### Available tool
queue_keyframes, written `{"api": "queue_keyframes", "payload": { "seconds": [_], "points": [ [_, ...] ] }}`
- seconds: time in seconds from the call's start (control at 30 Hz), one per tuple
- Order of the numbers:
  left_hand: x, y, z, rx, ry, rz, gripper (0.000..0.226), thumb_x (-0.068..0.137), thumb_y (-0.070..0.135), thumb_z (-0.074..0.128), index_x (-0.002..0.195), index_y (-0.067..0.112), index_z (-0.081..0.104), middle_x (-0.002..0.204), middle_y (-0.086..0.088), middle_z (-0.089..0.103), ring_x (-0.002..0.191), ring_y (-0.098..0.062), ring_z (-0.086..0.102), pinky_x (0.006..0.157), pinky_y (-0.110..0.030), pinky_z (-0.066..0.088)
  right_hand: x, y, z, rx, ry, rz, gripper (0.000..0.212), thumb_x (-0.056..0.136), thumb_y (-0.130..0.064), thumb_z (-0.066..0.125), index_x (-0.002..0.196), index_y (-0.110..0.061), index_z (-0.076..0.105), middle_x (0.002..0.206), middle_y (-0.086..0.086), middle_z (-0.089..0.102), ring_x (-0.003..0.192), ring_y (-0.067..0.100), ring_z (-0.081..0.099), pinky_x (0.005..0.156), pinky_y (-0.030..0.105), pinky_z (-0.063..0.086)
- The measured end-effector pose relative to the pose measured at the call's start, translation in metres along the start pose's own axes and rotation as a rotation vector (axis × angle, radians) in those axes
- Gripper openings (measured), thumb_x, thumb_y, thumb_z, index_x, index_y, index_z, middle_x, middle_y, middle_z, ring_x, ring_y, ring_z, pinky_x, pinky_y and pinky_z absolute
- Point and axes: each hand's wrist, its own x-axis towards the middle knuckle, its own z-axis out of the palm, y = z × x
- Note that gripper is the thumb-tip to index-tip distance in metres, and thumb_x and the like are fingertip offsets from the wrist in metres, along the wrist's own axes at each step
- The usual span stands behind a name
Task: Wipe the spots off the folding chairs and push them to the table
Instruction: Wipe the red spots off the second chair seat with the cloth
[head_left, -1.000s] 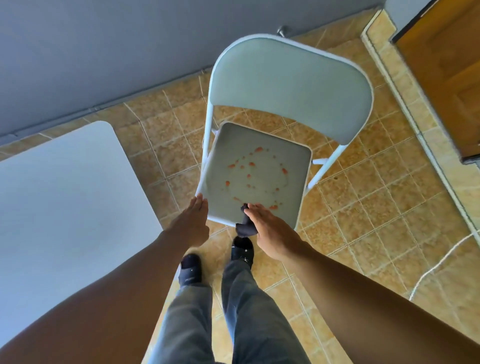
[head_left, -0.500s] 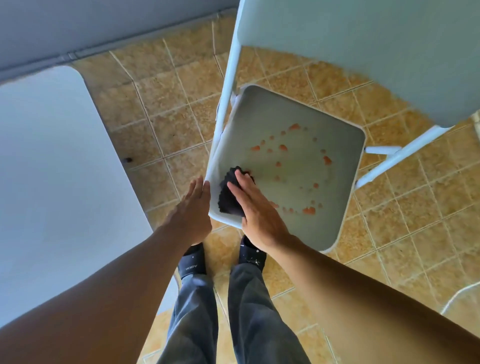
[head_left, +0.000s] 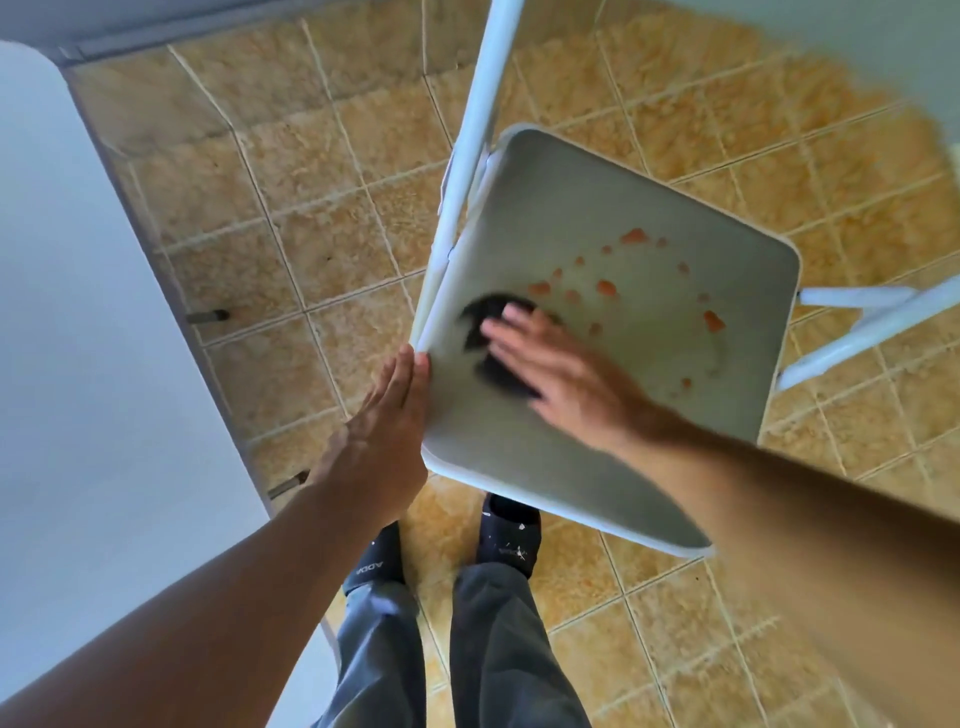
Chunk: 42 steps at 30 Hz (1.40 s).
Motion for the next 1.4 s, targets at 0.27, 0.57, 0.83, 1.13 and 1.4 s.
{"api": "queue_keyframes", "payload": {
  "seconds": [0.27,0.57,0.83,1.13,1.4],
  "points": [
    [0.002,0.000,0.000,0.073,-0.009,0.015,0.087,0.077,-0.008,0.039,0.152,0.010,-0.001,0.161,-0.006,-0.005,0.147,-0.021,-0.003,0.109,-0.035,0.034,0.075,0.054,-0.045,0.087,0.235,0.569,0.049,0.086,-0.003,0.060,0.135,-0.001,0.055,0.154,0.013,0.040,0.143,0.033,0.034,0.120,0.035,0.025],
    [0.003,-0.001,-0.013,0.069,-0.056,0.057,0.087,0.080,-0.006,0.041,0.150,0.011,-0.009,0.158,-0.005,-0.015,0.146,-0.017,-0.010,0.120,-0.030,0.016,-0.030,-0.105,0.014,0.202,0.009,0.074,0.063,0.084,0.000,0.064,0.143,0.004,0.043,0.157,0.010,0.033,0.149,0.027,0.021,0.121,0.041,0.023],
    [0.004,-0.008,-0.011,0.213,0.076,0.140,0.086,0.049,-0.015,0.057,0.134,-0.007,0.047,0.139,-0.024,0.048,0.124,-0.035,0.052,0.088,-0.037,0.051,0.021,0.021,-0.020,0.140,-0.019,0.003,0.045,0.108,-0.019,0.024,0.138,-0.002,0.052,0.150,0.013,0.044,0.145,0.026,0.033,0.119,0.042,0.027],
    [0.008,0.001,-0.023,0.354,0.058,0.127,0.069,0.058,-0.007,0.044,0.127,-0.008,0.055,0.132,-0.024,0.056,0.117,-0.032,0.059,0.070,-0.030,0.058,0.140,0.085,-0.058,0.027,0.282,0.534,0.051,0.090,0.006,0.049,0.140,-0.001,0.048,0.157,0.014,0.033,0.146,0.032,0.028,0.120,0.030,0.018],
    [0.011,0.007,-0.034,0.427,-0.031,0.117,0.069,0.051,-0.003,0.053,0.120,-0.010,0.060,0.125,-0.025,0.061,0.109,-0.032,0.064,0.052,-0.030,0.057,-0.015,-0.089,0.012,0.242,0.086,0.131,0.052,0.089,0.003,0.048,0.141,0.001,0.046,0.155,0.011,0.037,0.149,0.029,0.021,0.122,0.043,0.018]
  ]
}}
